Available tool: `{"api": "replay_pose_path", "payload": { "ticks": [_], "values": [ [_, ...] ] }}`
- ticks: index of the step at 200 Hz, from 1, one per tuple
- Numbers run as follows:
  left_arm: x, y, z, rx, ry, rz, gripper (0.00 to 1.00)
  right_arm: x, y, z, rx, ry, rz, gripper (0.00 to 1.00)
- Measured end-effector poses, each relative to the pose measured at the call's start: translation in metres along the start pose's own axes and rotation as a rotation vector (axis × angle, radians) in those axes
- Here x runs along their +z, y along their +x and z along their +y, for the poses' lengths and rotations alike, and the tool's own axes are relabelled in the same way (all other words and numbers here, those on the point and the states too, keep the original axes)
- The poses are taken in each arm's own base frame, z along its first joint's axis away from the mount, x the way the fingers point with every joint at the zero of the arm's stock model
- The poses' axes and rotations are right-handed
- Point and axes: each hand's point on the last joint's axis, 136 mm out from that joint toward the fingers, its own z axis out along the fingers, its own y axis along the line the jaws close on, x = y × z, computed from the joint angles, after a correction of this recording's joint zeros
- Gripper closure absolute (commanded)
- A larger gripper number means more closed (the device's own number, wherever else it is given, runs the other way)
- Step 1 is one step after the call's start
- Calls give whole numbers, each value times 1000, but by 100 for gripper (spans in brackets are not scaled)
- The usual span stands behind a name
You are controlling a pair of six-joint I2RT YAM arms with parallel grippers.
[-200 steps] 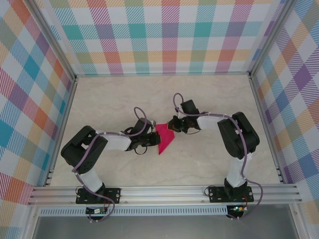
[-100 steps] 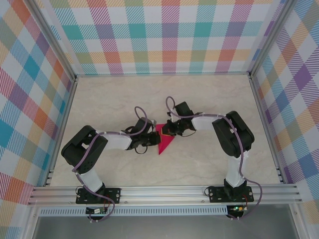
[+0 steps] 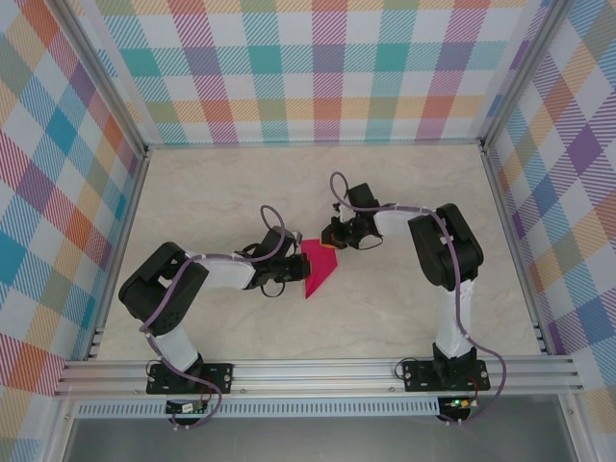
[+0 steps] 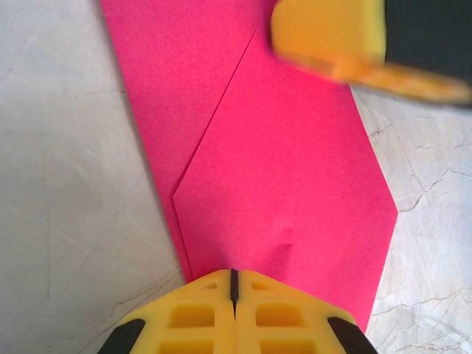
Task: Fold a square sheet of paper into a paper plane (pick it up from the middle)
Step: Fourth fold the wing at the center of the table.
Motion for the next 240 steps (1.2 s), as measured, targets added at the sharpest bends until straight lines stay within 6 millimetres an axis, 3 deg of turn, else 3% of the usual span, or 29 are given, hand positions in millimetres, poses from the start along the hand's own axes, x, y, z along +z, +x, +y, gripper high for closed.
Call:
{"api": "replay_pose_path", "payload": {
  "ticks": [26,67,85,114,131,158,212,240],
  "values": [
    [0,0,0,1,4,-4,100,-4,-28,-8,35,25,-39,98],
    [0,-1,-1,2,8,-8,100,-16,-35,-12,35,94,-87,97],
    [1,-1,-1,2,7,-6,100,-40,-19,-8,38,123,-120,97],
    [1,-1,-1,0,6,-5,100,-65,20,24,19,77,-132,97],
    [1,-1,0,-3,5,-4,100,-58,45,36,18,43,-93,98],
    [2,0,0,-6,7,-6,100,-38,85,34,57,42,2,98],
    [1,-1,0,-14,10,-9,100,-14,129,34,115,11,67,98],
    [1,-1,0,-28,10,-9,100,-8,136,49,98,-24,70,98]
  ]
}}
